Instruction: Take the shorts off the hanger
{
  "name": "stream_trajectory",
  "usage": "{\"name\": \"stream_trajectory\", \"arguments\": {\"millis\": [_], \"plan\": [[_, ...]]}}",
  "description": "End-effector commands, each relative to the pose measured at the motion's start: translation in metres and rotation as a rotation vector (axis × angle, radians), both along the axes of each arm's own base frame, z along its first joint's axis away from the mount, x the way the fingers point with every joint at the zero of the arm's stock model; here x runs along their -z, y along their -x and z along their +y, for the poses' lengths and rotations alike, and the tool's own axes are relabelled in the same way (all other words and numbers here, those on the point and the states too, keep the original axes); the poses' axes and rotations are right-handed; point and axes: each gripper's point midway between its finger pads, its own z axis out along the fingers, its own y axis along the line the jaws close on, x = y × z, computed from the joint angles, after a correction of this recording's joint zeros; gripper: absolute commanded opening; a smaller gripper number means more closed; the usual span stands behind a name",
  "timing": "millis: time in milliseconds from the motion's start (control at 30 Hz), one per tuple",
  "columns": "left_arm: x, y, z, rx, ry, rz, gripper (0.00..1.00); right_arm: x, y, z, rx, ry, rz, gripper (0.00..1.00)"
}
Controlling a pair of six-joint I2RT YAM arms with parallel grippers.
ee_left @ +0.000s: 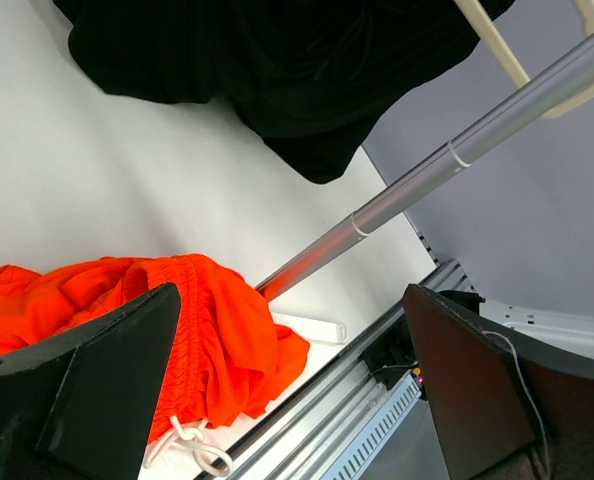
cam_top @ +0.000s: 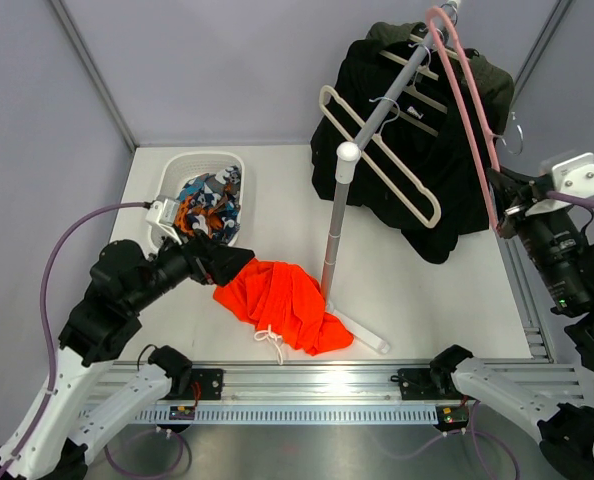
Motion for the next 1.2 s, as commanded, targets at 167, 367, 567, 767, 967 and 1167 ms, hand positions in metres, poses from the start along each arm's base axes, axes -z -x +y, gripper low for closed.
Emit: {"name": "stream_trajectory", "arguments": {"millis": [167, 367, 567, 767, 967, 1167], "plan": [[-0.004, 0.004, 0.004, 0.003, -0.003, -0.079, 0.99, 0.044, -0.002, -0.017, 0.085, 0.066, 0.121, 0.00], [-0.006, 0.006, 0.002, 0.021, 0.005, -0.084, 0.99, 0.080, 0.002, -0.008, 0.030, 0.116, 0.256, 0.00], [-0.008, 0.007, 0.000, 0.033, 0.011, -0.091, 0.99, 0.106, 0.006, -0.008, 0.026, 0.137, 0.322, 0.00], [-0.008, 0.008, -0.001, 0.041, 0.018, -0.089, 0.99, 0.123, 0.007, 0.001, -0.019, 0.144, 0.379, 0.00], [-0.009, 0.009, -0.002, 0.048, 0.025, -0.090, 0.99, 0.114, -0.011, 0.020, -0.087, 0.211, 0.407, 0.00], [-0.015, 0.015, -0.002, 0.062, 0.043, -0.100, 0.99, 0.093, -0.033, 0.039, -0.140, 0.247, 0.445, 0.00]]}}
